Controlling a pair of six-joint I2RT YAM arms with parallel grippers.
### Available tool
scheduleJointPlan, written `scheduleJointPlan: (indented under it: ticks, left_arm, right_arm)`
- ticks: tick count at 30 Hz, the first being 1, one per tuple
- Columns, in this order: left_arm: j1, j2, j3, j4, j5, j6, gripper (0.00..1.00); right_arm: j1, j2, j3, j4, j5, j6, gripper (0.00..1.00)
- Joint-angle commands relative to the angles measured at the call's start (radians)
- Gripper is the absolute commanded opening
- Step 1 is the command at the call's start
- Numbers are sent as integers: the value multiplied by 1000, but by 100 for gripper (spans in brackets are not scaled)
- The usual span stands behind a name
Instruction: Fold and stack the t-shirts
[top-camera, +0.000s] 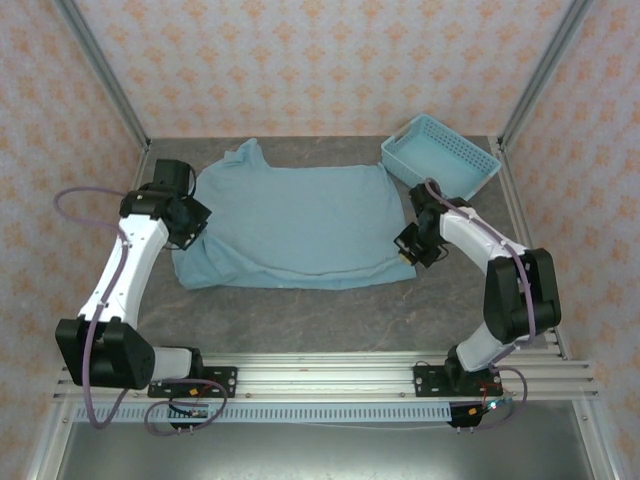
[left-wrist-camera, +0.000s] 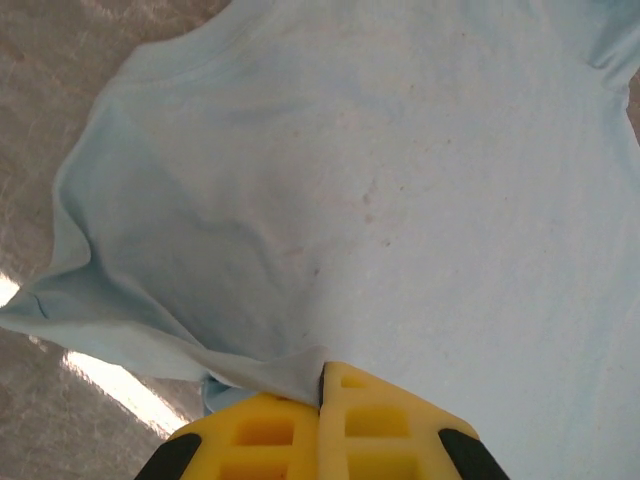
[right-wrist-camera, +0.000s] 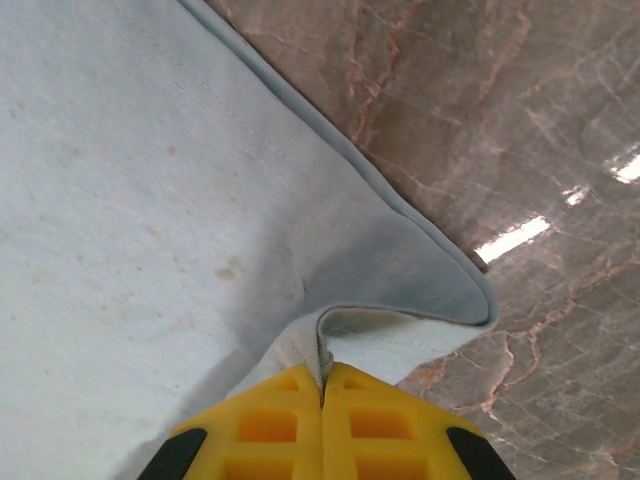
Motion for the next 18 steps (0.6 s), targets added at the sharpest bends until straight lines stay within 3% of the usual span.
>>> scheduleJointPlan:
  ticks: [1, 18]
  left_arm:
    - [-7, 41, 48, -1, -68, 63, 0]
    - [-7, 298, 262, 9, -130, 256, 0]
  right_arm:
    - [-9, 33, 51, -23, 49, 6, 0]
    - [-24, 208, 217, -6, 93, 16, 0]
